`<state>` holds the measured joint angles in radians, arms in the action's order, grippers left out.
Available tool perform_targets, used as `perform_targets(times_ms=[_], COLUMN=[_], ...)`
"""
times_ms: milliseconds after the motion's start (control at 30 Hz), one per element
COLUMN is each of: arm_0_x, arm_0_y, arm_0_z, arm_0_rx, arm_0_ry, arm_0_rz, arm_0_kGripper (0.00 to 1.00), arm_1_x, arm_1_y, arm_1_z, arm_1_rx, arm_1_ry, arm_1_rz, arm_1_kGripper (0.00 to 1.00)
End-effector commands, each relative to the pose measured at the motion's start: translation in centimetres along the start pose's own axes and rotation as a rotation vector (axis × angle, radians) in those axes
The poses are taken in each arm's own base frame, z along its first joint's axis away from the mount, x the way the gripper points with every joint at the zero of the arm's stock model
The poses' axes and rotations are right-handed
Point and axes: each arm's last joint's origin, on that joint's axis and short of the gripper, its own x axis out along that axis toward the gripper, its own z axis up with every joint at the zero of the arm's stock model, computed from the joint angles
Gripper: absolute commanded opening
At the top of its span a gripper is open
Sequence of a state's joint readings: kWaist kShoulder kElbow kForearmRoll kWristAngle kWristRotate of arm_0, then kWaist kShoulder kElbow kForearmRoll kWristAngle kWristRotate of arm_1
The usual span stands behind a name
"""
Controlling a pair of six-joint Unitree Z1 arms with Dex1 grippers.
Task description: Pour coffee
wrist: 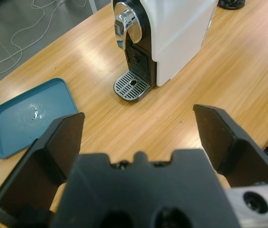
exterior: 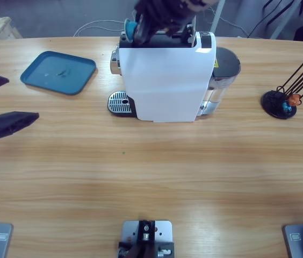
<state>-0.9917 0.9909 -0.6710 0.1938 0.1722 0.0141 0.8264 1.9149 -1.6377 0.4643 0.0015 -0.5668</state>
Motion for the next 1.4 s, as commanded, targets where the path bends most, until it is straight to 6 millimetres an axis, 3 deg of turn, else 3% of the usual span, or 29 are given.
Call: perform_targets(times_ms=[33, 100, 167, 233, 267, 333, 467, 533, 567, 633, 667, 733, 800, 933, 1100, 1233, 1400], arm_0_x=[0.9, 0.9, 0.9, 0.9, 1.0, 1.0, 0.8, 0.8, 0.8, 0.7, 0.6, 0.0, -0.5, -1.2, -1.4, -1.8, -2.2], arm_0_y=[-0.2, -0.2, -0.2, -0.3, -0.3, -0.3, -0.2, -0.2, -0.2, -0.2, -0.2, -0.1, 0.0, 0.1, 0.1, 0.2, 0.3], arm_0_z=[-1.1, -1.1, -1.2, -1.2, -1.3, -1.4, -1.5, -1.5, -1.5, -1.5, -1.5, -1.4, -1.4, -1.4, -1.3, -1.1, -1.2], arm_0_rx=[0.012, 0.012, 0.012, 0.012, 0.013, 0.013, 0.011, 0.010, 0.010, 0.009, 0.008, -0.001, -0.006, -0.011, -0.013, -0.015, -0.014], arm_0_ry=[0.047, 0.048, 0.050, 0.051, 0.054, 0.057, 0.055, 0.051, 0.049, 0.045, 0.043, 0.020, -0.002, -0.031, -0.038, -0.049, -0.045], arm_0_rz=[-0.008, -0.008, -0.008, -0.008, -0.008, -0.008, -0.008, -0.009, -0.009, -0.009, -0.009, -0.010, -0.010, -0.008, -0.010, -0.009, -0.009], arm_0_kGripper=[0.991, 0.991, 0.991, 0.991, 0.991, 0.991, 0.991, 0.991, 0.991, 0.991, 0.991, 0.991, 0.991, 0.991, 0.987, 0.977, 0.977], arm_1_x=[4.0, 4.1, 4.1, 3.8, 3.6, 3.2, 1.9, 0.3, -0.8, -3.5, -4.9, -7.4, -9.4, -12.6, -16.7, -15.4, -8.2], arm_1_y=[1.2, 1.2, 1.3, 1.2, 1.2, 1.3, 1.2, 1.1, 1.1, 1.5, 1.7, 2.7, 4.2, 6.6, 7.1, 4.7, 0.2], arm_1_z=[-2.1, -2.1, -2.2, -2.1, -2.0, -1.8, -1.2, -0.4, 0.4, 2.4, 3.3, 4.0, 3.3, -0.8, -5.8, -4.9, -2.5], arm_1_rx=[0.028, 0.035, 0.051, 0.063, 0.064, 0.064, 0.062, 0.064, 0.070, 0.079, 0.082, 0.158, 0.387, 0.653, 0.862, 1.089, 1.262], arm_1_ry=[0.066, 0.065, 0.067, 0.069, 0.066, 0.059, 0.033, -0.007, -0.042, -0.107, -0.118, -0.148, -0.130, -0.030, -0.043, -0.105, -0.231], arm_1_rz=[0.066, 0.071, 0.073, 0.061, 0.058, 0.052, 0.033, 0.020, 0.019, 0.031, 0.018, 0.002, 0.065, -0.070, -0.281, -0.377, -0.319], arm_1_kGripper=[0.000, 0.000, 0.530, 0.896, 0.977, 1.000, 1.000, 0.969, 0.774, 0.050, 0.000, 0.000, 0.000, 0.000, 0.000, 0.000, 0.000])
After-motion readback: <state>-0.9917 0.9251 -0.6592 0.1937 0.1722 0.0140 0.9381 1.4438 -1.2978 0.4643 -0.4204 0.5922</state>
